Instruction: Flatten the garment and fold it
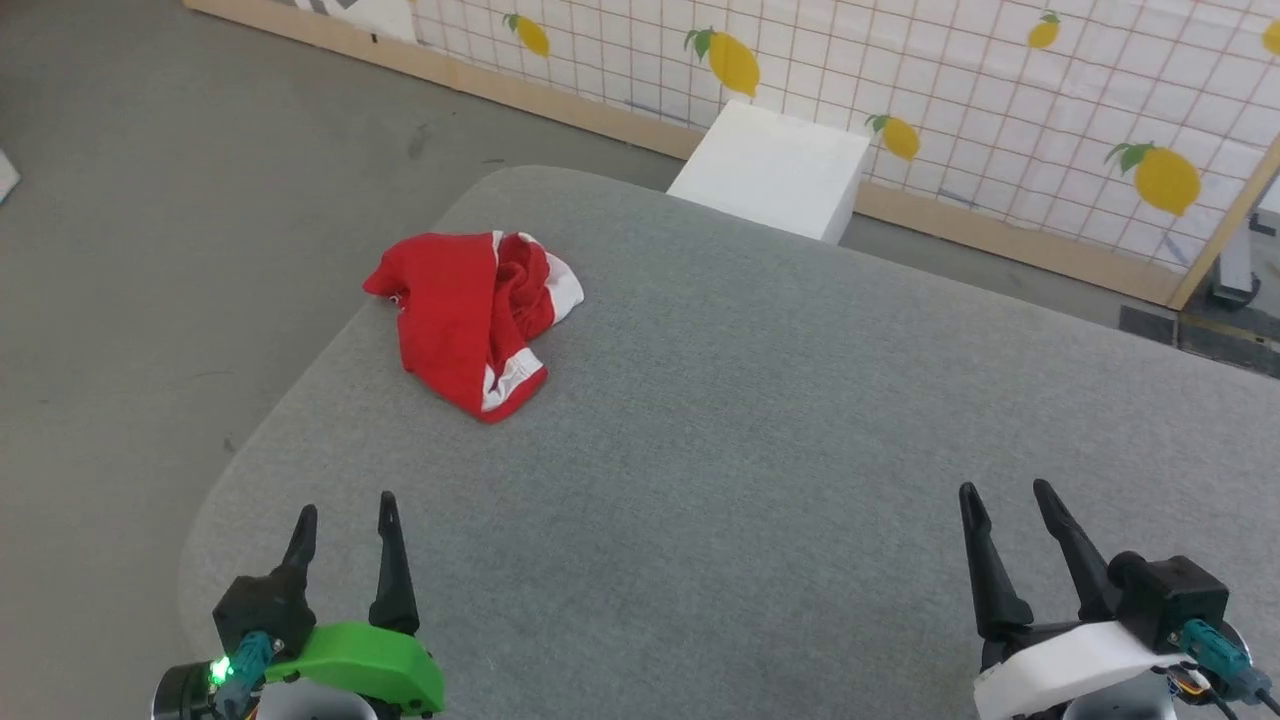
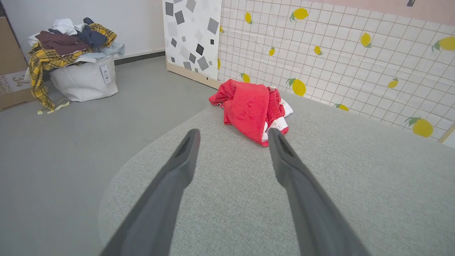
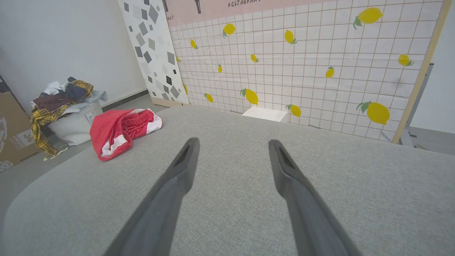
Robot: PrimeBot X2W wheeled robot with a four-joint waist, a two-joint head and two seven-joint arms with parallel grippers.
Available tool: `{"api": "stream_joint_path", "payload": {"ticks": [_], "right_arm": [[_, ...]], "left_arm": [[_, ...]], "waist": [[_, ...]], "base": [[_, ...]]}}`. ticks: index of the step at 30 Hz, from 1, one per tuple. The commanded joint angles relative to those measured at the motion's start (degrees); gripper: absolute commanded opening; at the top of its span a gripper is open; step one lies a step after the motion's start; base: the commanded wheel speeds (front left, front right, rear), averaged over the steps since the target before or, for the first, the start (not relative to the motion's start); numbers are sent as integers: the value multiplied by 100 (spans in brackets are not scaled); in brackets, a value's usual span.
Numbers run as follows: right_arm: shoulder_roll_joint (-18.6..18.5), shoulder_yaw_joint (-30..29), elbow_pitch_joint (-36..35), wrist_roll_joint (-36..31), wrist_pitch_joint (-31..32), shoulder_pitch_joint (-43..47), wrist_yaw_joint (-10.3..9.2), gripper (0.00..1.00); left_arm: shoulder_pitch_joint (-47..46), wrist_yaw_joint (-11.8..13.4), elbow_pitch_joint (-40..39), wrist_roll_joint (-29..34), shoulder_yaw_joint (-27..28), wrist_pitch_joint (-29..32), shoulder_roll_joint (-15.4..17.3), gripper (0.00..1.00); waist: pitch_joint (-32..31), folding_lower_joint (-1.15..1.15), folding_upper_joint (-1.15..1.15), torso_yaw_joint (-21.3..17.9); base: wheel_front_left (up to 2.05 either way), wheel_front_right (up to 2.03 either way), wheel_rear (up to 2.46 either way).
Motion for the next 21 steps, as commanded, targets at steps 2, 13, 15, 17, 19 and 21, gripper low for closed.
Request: {"api": "stream_joint_path", "payload": {"ticks": [2, 13, 15, 17, 19, 21], "right_arm": [[6, -1, 38, 65, -80, 98, -6, 100], [7, 20, 119, 99, -209, 120, -7, 100], [7, 22, 138, 114, -232, 127, -7, 100], [7, 20, 155, 132, -256, 137, -7, 100], [7, 18, 174, 148, -282, 151, -7, 100], [8, 27, 183, 157, -306, 163, -7, 100]], "left_arm": [[96, 47, 23, -82, 0, -74, -13, 100], [82, 124, 79, -83, -78, -202, -14, 100], [85, 147, 84, -33, -84, -225, -14, 100], [87, 163, 95, 29, -83, -249, -14, 100], [88, 176, 107, 110, -98, -275, -9, 100], [70, 167, 131, 136, -95, -298, -3, 100]], "waist": [[45, 0, 0, 73], [121, 0, 0, 284], [119, 0, 0, 326], [114, 0, 0, 370], [110, 0, 0, 417], [115, 0, 0, 451]], "base": [[0, 0, 0], [0, 0, 0], [0, 0, 0], [0, 0, 0], [0, 0, 0], [0, 0, 0]]}}
